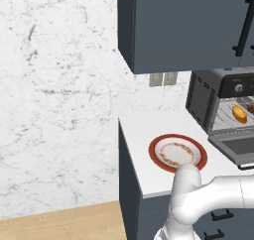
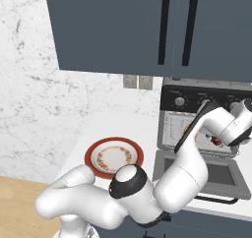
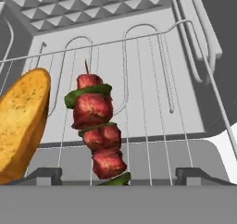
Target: Pick up the kebab skewer and baguette bread, and place them inside the toaster oven. Close the toaster oven door and start by setting the timer.
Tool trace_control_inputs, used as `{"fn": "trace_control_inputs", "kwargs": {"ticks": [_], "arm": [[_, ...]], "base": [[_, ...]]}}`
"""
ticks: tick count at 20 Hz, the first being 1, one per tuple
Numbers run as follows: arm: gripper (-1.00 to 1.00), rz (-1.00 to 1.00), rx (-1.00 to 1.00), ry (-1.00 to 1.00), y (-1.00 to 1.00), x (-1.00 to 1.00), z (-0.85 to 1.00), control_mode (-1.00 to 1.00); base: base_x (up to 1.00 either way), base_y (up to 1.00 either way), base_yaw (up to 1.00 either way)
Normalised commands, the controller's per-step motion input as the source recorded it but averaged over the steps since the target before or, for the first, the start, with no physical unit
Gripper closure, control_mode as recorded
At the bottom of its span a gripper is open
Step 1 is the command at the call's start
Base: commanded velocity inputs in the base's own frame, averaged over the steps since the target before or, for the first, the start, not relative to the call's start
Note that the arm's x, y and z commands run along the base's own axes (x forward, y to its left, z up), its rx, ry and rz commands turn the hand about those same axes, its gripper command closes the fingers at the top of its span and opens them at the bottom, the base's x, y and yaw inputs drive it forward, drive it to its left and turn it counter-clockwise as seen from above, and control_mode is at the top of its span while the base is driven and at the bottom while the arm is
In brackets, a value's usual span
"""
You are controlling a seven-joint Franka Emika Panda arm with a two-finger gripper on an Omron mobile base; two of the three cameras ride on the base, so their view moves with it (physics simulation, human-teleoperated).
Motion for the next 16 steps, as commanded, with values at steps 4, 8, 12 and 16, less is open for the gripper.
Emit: {"fn": "trace_control_inputs", "kwargs": {"ticks": [4,8,12,16], "arm": [[-1.00,-0.06,0.00,-0.05,0.00,-0.77,0.59,-1.00],[-1.00,-0.23,0.00,0.08,0.56,-0.99,0.31,-1.00],[-1.00,-0.22,0.00,0.18,0.51,-0.92,-0.09,-1.00],[-1.00,-0.33,0.00,0.23,0.31,-0.72,-0.61,-1.00]], "base": [[0.00,0.00,0.00],[0.00,0.00,0.00],[0.00,0.00,0.00],[0.00,0.00,0.00]]}}
